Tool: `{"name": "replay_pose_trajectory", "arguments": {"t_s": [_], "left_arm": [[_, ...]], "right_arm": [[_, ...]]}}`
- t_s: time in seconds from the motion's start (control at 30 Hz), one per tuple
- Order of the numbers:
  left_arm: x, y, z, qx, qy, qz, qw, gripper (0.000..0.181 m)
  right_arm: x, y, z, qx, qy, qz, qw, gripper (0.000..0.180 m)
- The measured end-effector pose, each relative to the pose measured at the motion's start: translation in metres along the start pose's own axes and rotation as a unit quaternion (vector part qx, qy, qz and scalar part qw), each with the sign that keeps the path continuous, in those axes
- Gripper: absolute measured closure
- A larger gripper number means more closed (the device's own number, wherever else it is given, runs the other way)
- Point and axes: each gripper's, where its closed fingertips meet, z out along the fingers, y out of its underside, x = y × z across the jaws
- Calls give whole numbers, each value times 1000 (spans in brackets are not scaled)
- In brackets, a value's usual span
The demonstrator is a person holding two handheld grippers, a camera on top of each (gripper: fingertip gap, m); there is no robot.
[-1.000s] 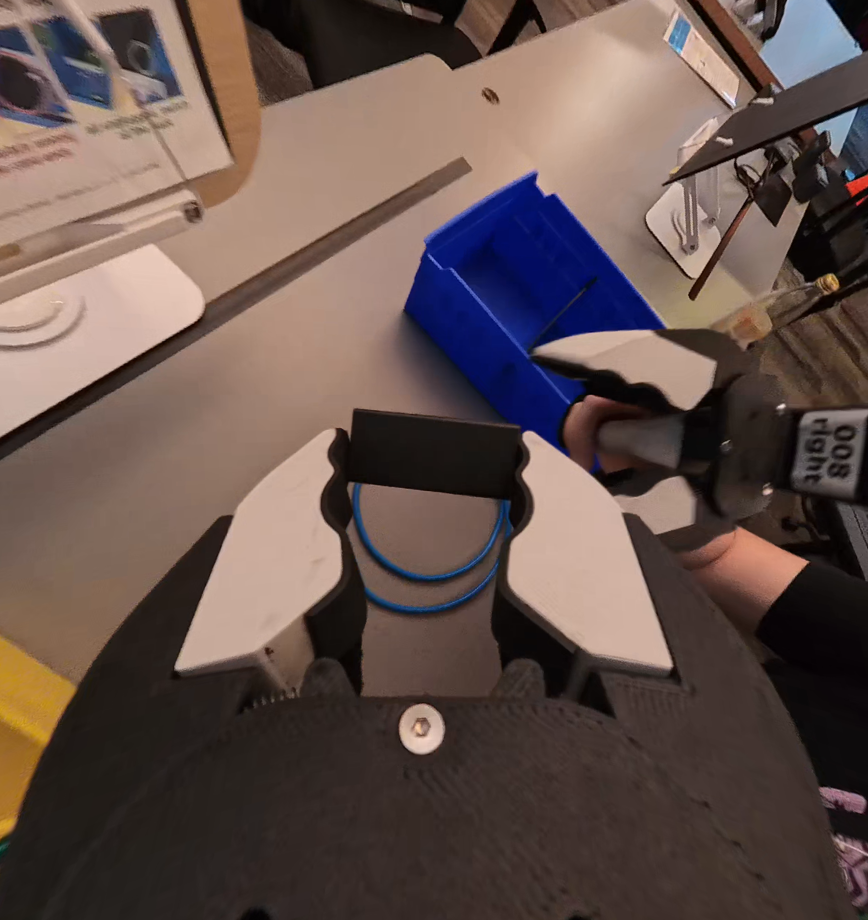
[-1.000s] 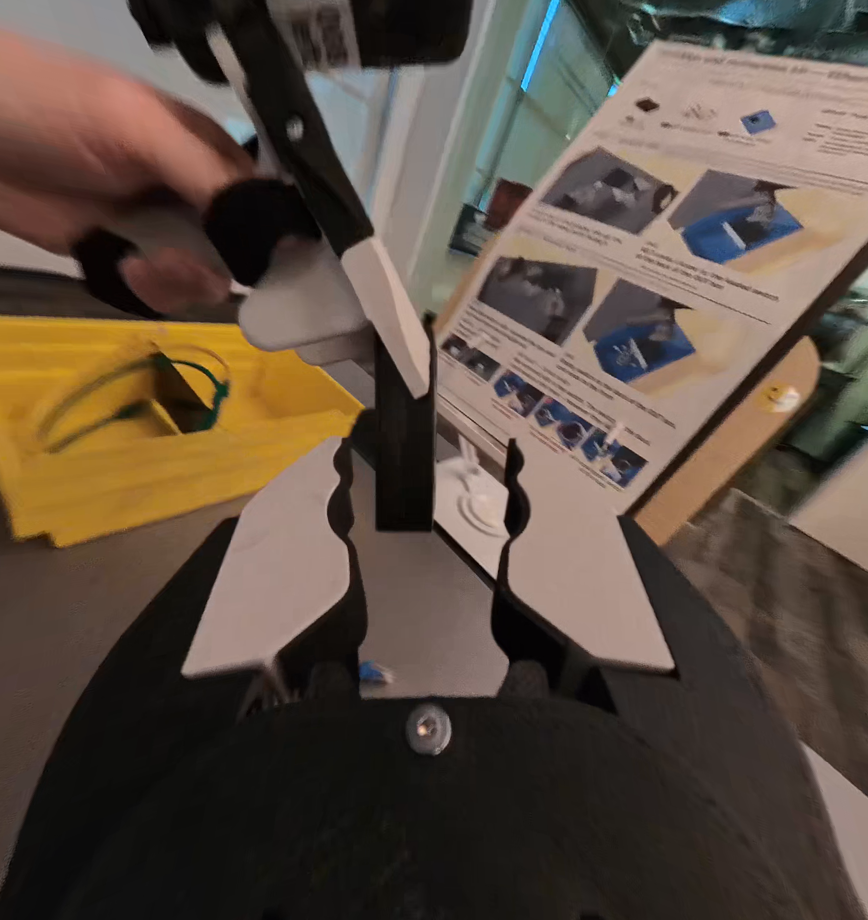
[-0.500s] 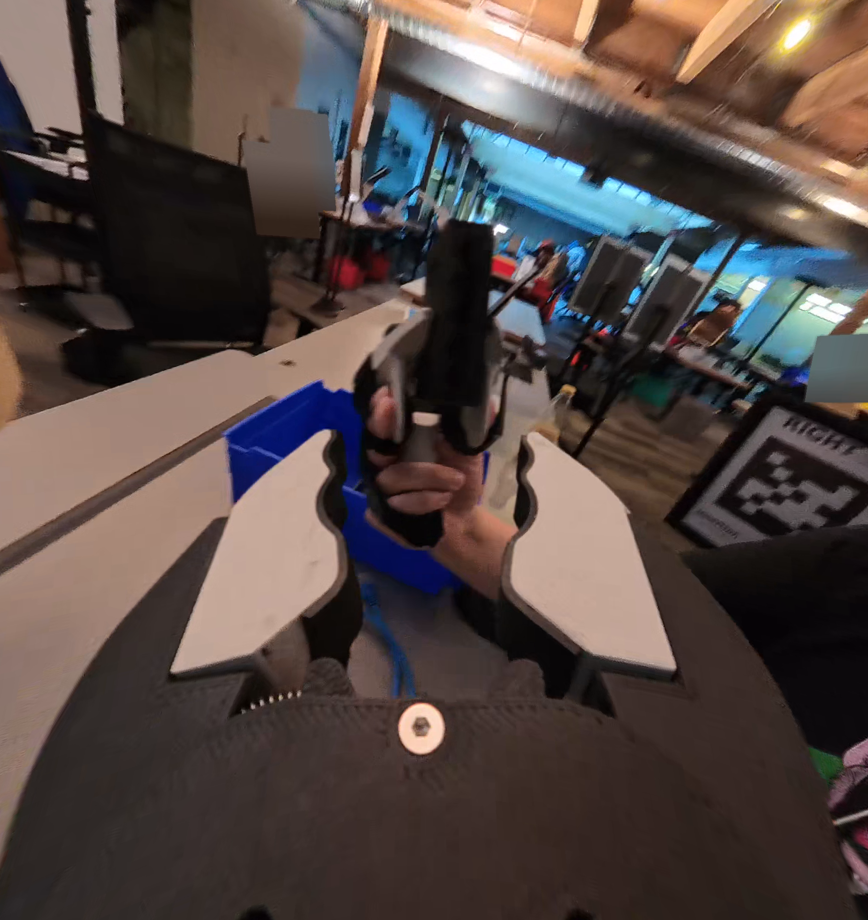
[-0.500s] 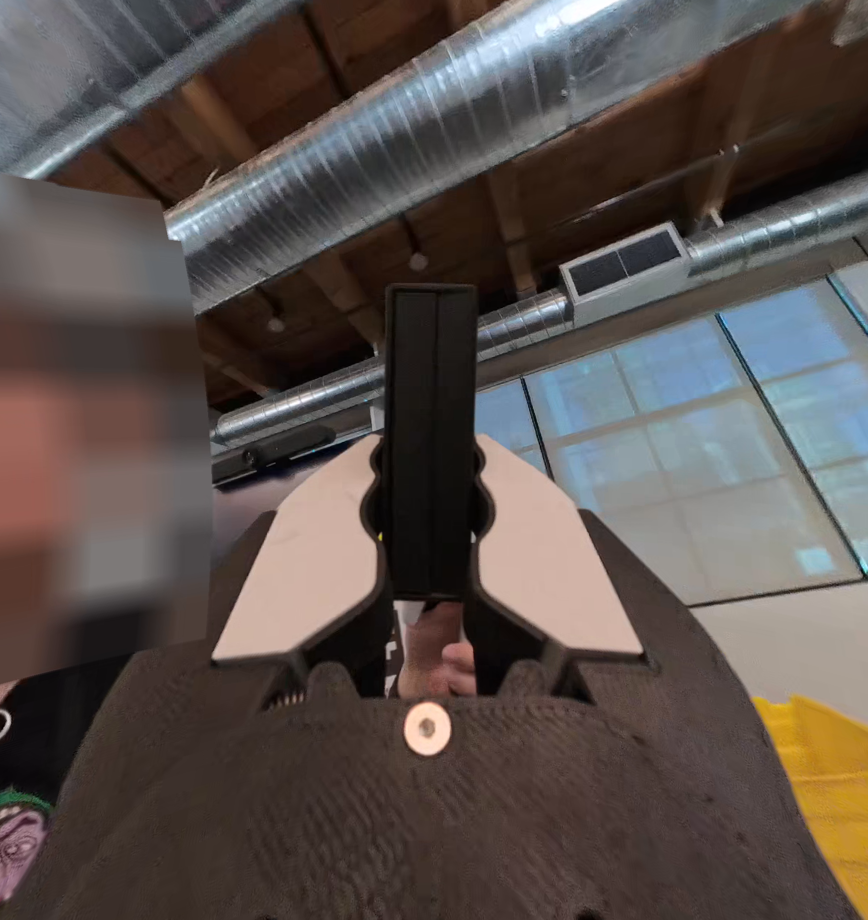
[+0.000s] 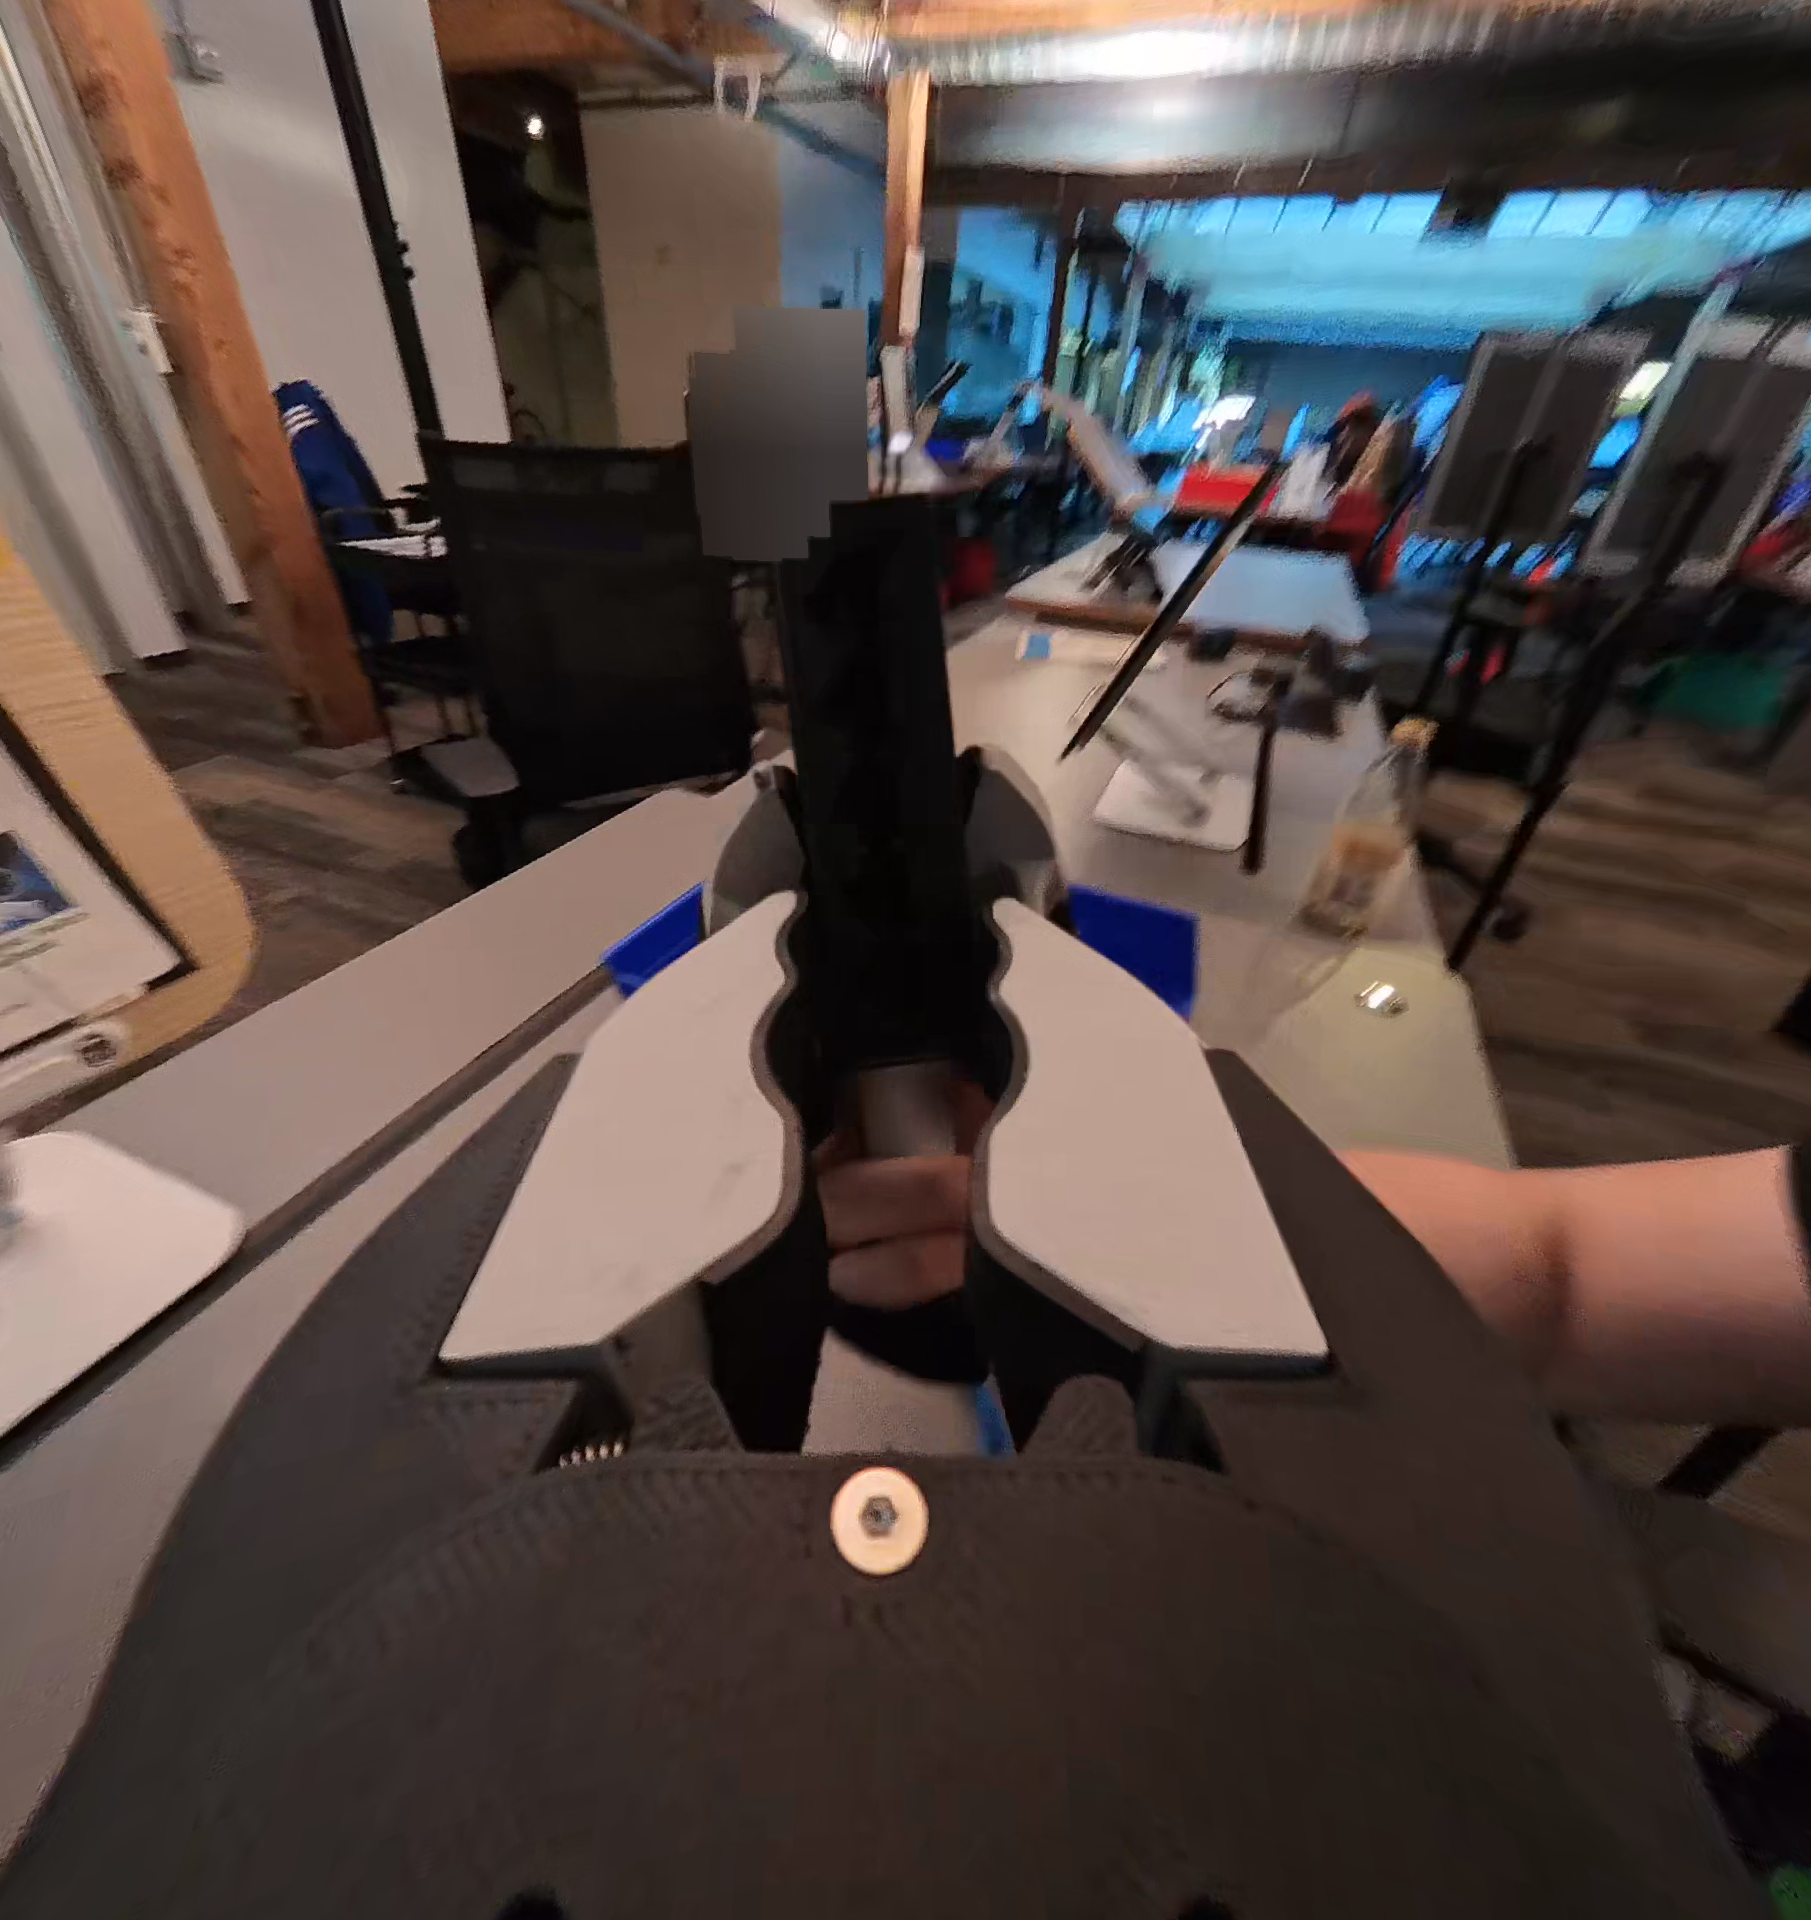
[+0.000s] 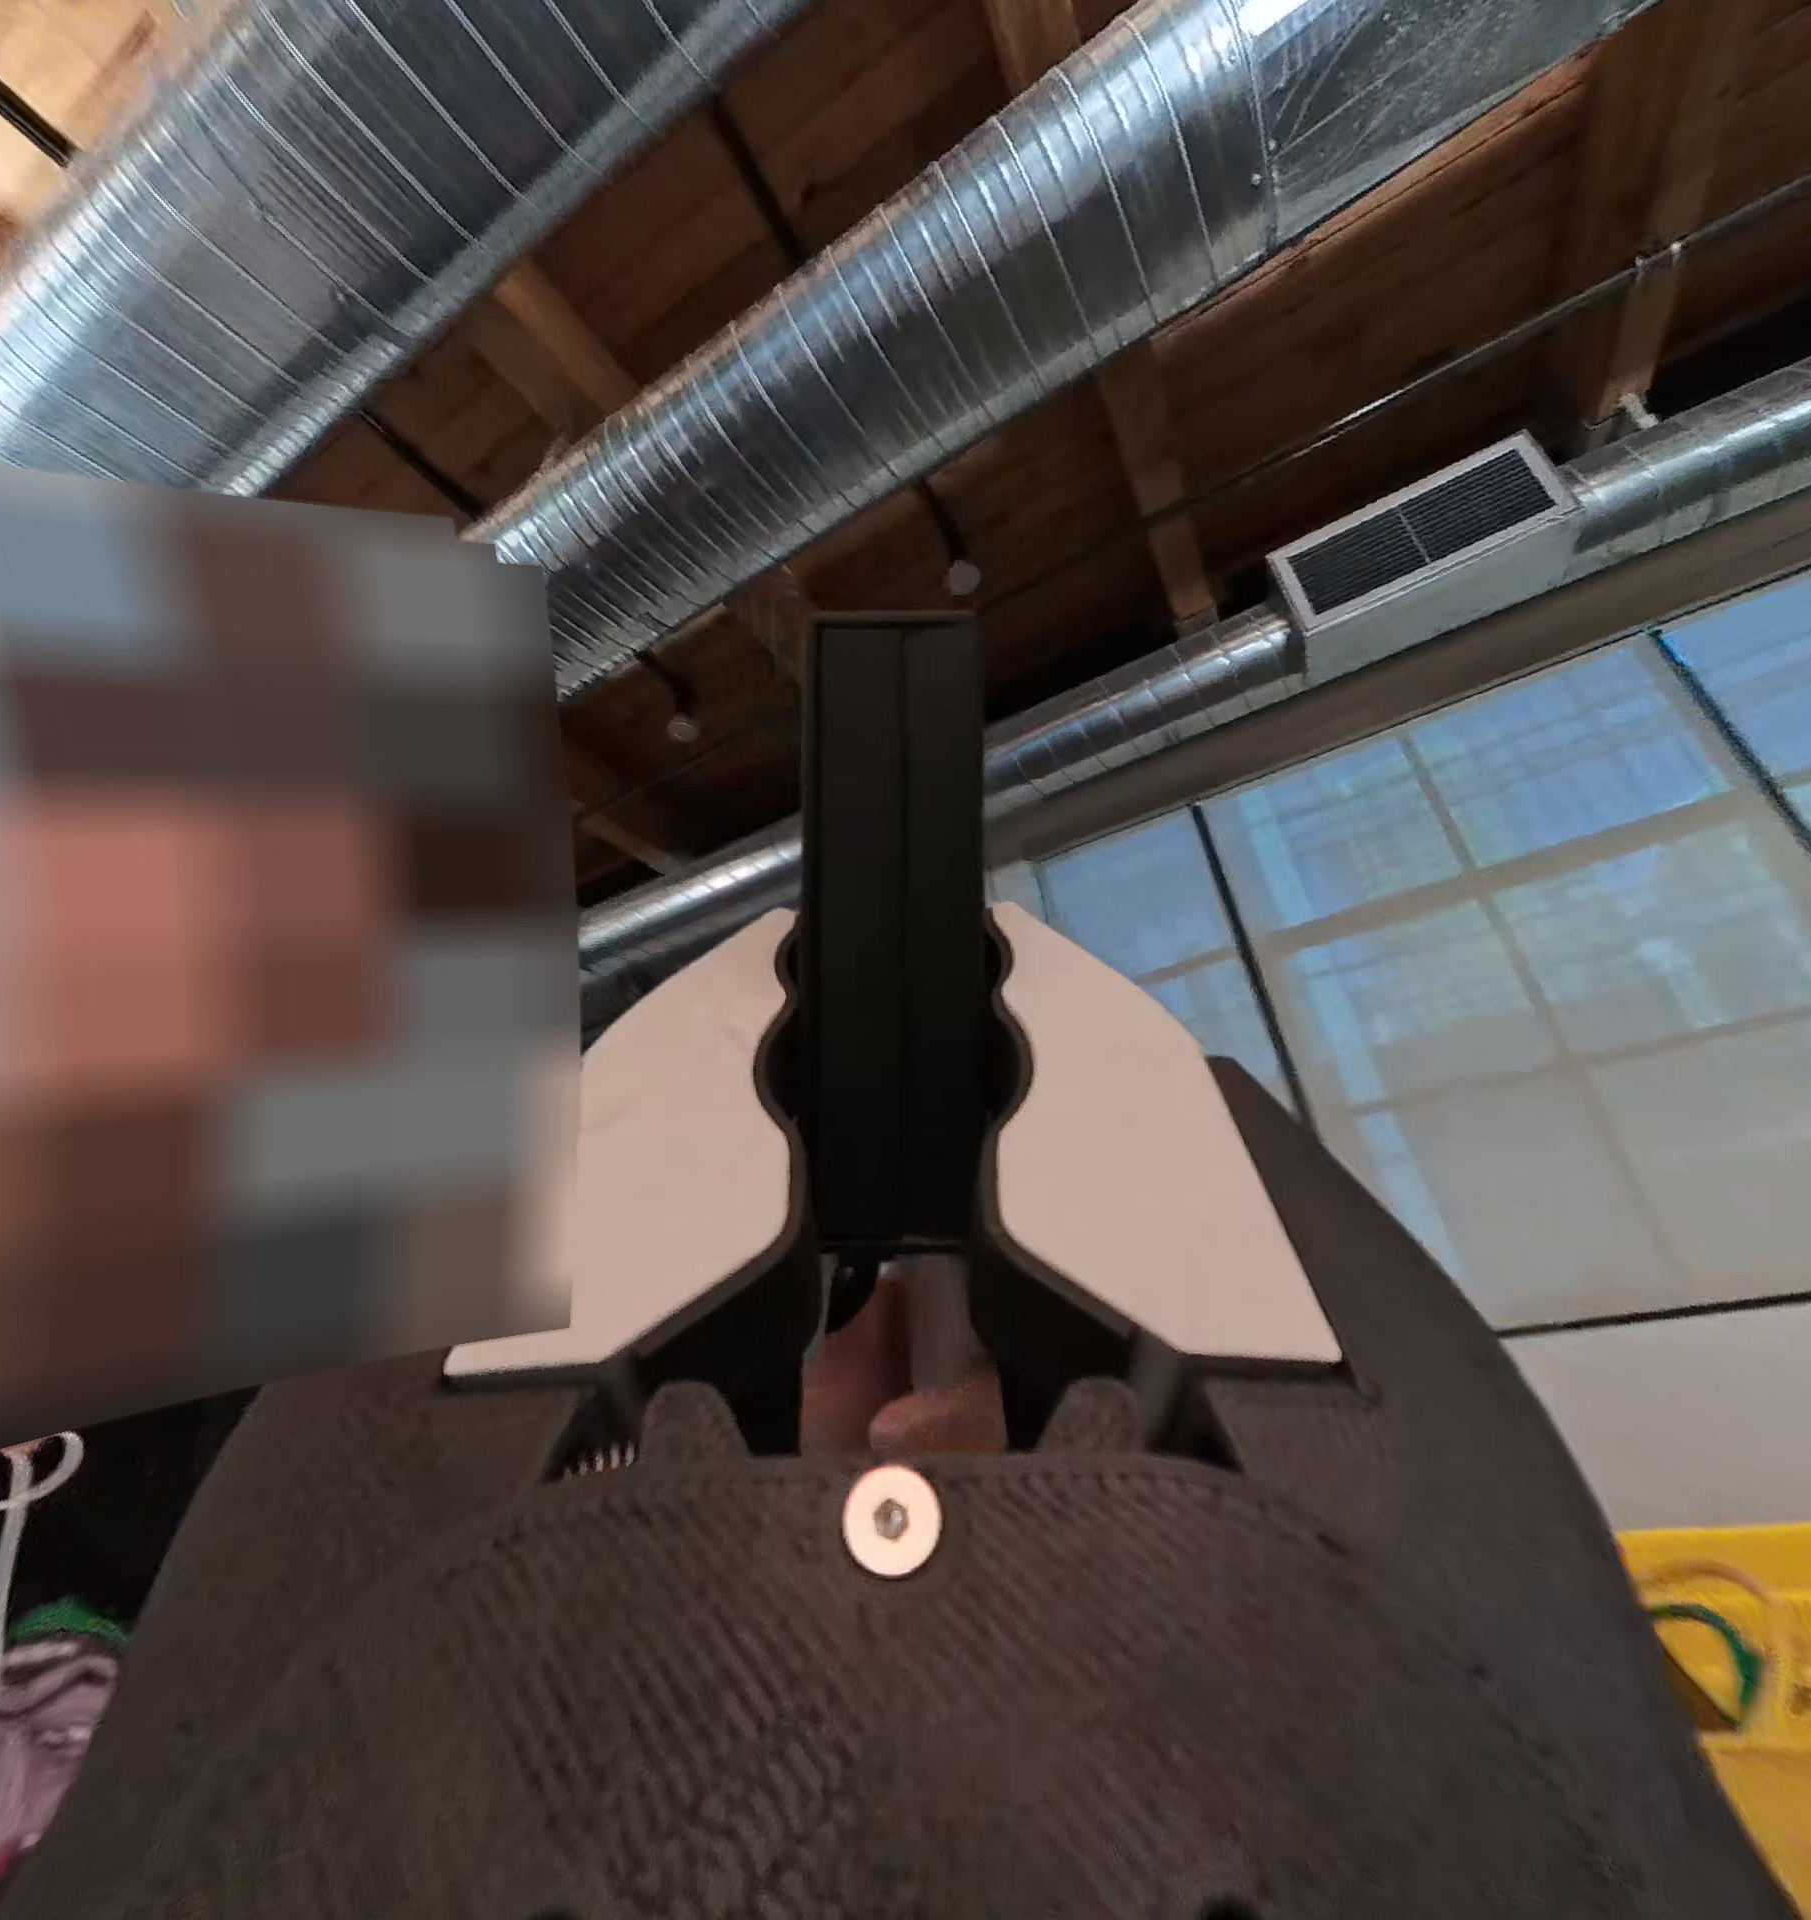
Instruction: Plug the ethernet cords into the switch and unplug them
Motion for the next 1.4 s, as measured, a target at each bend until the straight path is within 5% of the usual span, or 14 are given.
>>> {"name": "replay_pose_trajectory", "arguments": {"t_s": [0.03,0.17,0.33,0.57,0.83,1.13,1.4], "left_arm": [[-4,4,-3,-20,-17,23,999,154],[-41,10,-30,-92,-116,122,981,155],[-125,55,-56,-264,-230,183,919,155],[-201,174,-40,-519,-214,366,742,155],[-220,225,-19,-571,-105,455,675,154],[-221,249,-11,-564,-90,405,714,145],[-198,239,-18,-555,-68,215,801,129]], "right_arm": [[4,3,-1,-12,16,-15,1000,149],[42,11,-5,-96,162,-77,979,131],[67,-35,-28,-167,353,-272,879,133],[21,-93,-22,-171,367,-368,837,134],[-21,-146,-26,-104,367,-424,821,138],[-37,-171,-37,-64,372,-421,825,138],[-59,-192,-45,-30,370,-432,822,140]]}}
